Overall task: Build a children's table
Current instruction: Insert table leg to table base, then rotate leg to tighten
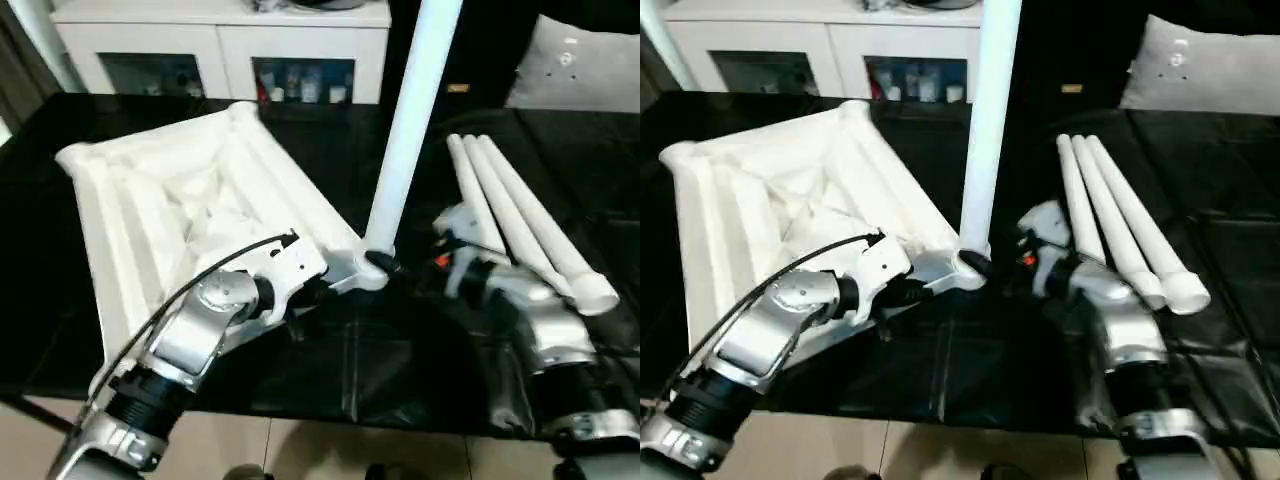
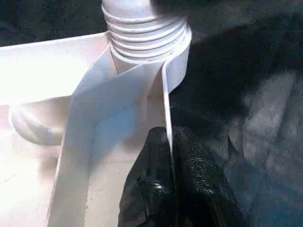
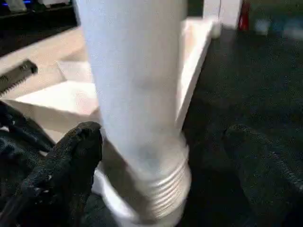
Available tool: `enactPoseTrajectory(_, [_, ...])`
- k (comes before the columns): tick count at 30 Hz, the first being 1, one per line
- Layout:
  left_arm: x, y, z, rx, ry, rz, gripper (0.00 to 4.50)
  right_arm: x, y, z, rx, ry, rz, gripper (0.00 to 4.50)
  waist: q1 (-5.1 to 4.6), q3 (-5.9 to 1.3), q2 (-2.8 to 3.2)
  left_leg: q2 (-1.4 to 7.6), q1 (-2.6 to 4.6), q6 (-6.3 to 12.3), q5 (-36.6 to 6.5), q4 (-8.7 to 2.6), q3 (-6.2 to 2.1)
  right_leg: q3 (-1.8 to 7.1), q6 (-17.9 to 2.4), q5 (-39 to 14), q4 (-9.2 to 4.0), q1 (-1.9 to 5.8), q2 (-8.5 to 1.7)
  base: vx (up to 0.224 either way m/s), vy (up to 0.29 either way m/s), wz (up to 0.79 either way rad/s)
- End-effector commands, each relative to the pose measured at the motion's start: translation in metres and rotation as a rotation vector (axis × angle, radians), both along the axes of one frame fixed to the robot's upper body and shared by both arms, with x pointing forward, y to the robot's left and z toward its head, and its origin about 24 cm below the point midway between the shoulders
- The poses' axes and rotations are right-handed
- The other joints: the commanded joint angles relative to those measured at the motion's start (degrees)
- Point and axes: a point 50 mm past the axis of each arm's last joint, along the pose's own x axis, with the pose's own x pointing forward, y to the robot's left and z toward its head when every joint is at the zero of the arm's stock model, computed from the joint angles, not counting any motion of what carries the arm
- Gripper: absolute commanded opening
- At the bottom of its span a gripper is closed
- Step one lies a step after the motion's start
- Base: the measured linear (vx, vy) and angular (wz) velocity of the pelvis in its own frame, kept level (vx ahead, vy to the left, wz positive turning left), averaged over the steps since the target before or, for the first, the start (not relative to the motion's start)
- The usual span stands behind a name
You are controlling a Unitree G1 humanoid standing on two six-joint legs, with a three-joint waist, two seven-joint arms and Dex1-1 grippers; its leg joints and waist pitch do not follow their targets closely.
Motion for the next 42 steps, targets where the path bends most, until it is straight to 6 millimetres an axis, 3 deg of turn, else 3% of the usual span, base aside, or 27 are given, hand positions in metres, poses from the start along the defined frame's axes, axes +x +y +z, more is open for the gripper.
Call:
enactPoseTrajectory(1, [0.002, -0.006, 0.009, 0.020, -0.057, -0.097, 0.00, -0.003, -0.004, 0.007, -0.019, -0.038, 0.048, 4.47, 0.26, -4.49, 0.07, 0.96, -0.56, 5.91, -4.2, -3.38, 1.10, 2.01, -13.4, -8.3, -3.88, 4.95, -3.37, 0.000, 0.000, 0.00])
enactPoseTrajectory(8, [0.005, 0.001, 0.004, 0.076, -0.063, -0.190, 0.00, -0.008, -0.012, 0.013, -0.173, -0.071, 0.189, 4.47, 1.05, -4.81, -0.17, 0.85, -0.72, 6.07, -2.1, -3.02, 1.14, 2.05, -13.8, -4.7, -3.28, 5.19, -3.38, 0.000, 0.000, 0.00])
enactPoseTrajectory(13, [0.004, 0.004, 0.005, 0.108, -0.069, -0.320, 0.00, -0.015, -0.015, 0.009, -0.259, -0.027, 0.331, 4.47, 1.33, -4.77, -0.13, 0.96, -0.77, 6.37, -2.4, -3.00, 1.11, 1.97, -13.8, -5.8, -3.33, 5.14, -3.40, 0.000, 0.000, 0.00])
enactPoseTrajectory(22, [0.001, 0.006, 0.003, 0.128, -0.053, -0.400, 0.00, -0.009, -0.014, 0.007, -0.258, -0.014, 0.333, 4.47, 1.60, -4.88, -0.16, 1.18, -0.69, 5.87, -2.4, -2.92, 1.14, 1.97, -14.6, -4.5, -2.96, 5.08, -3.49, 0.000, 0.000, 0.00])
enactPoseTrajectory(33, [0.000, 0.007, 0.004, 0.130, -0.050, -0.439, 0.00, -0.008, 0.000, 0.004, -0.209, 0.030, 0.415, 4.47, 1.95, -4.98, -0.40, 1.24, -0.67, 6.20, -1.6, -2.81, 1.22, 1.92, -14.8, -4.3, -2.72, 4.97, -3.52, 0.000, 0.000, 0.00])
enactPoseTrajectory(42, [-0.001, 0.008, 0.003, 0.131, -0.045, -0.441, 0.00, -0.007, 0.004, 0.002, -0.198, 0.036, 0.434, 3.63, 2.47, -5.04, -0.35, 1.26, -0.71, 5.56, -1.4, -2.78, 1.19, 1.96, -14.3, -4.6, -2.62, 4.97, -3.53, 0.000, 0.000, 0.00])
